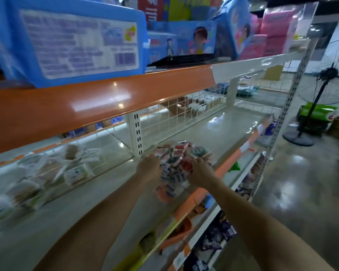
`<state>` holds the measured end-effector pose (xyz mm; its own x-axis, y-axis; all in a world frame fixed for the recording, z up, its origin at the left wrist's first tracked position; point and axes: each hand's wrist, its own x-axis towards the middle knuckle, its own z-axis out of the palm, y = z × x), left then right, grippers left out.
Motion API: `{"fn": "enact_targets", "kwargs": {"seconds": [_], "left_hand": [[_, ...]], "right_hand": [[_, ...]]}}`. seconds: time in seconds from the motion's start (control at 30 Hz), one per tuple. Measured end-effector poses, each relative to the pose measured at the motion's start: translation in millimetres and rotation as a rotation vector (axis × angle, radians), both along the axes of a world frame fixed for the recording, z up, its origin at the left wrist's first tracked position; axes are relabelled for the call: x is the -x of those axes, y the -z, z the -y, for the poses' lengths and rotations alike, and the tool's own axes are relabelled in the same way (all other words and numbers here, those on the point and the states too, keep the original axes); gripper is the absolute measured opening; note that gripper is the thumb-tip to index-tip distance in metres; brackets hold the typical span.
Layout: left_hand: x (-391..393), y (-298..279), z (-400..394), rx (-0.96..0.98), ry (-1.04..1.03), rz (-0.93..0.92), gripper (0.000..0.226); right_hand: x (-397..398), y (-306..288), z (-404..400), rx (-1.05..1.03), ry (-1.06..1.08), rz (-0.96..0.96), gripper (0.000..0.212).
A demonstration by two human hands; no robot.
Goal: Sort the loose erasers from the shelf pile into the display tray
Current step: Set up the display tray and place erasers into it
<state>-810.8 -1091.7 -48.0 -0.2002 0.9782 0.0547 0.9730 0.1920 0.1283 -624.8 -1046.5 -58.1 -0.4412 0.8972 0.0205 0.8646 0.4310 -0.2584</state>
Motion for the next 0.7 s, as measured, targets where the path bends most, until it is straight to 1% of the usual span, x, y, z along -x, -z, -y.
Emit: {"fn": "enact_targets", "kwargs": {"seconds": [0.1,0.27,0.37,0.43,0.57,0.63,0.7], "left_hand": [[-2,8,-14,-0.058,-0.013,0.008,0.030],[-7,15,-25,-0.139,-0.043,-0.026,0.031],[-8,17,-29,-0.153,-0.068,-0.011,0.034],[-9,17,-29,-0.170,-0.068,-0.002,0.031],[-8,18,-26,-0.209,-0.041,-0.059,0.026],[-4,19,-24,-0.221,-0.047,-0.041,0.023],[0,20,-20,-0.252,-0.082,0.004,0.021]], "right_hand": [[1,5,-10,-0.028,0.005,-0.008,0.071],[4,15,-20,-0.064,-0.042,-0.076,0.074],[3,17,-21,-0.046,-0.052,-0.105,0.077],[2,15,-21,-0.030,-0.077,-0.119,0.076],[2,14,-21,-0.017,-0.089,-0.166,0.071],[2,15,-20,-0.007,-0.071,-0.219,0.064],[2,12,-16,-0.004,-0.054,-0.320,0.055]]}}
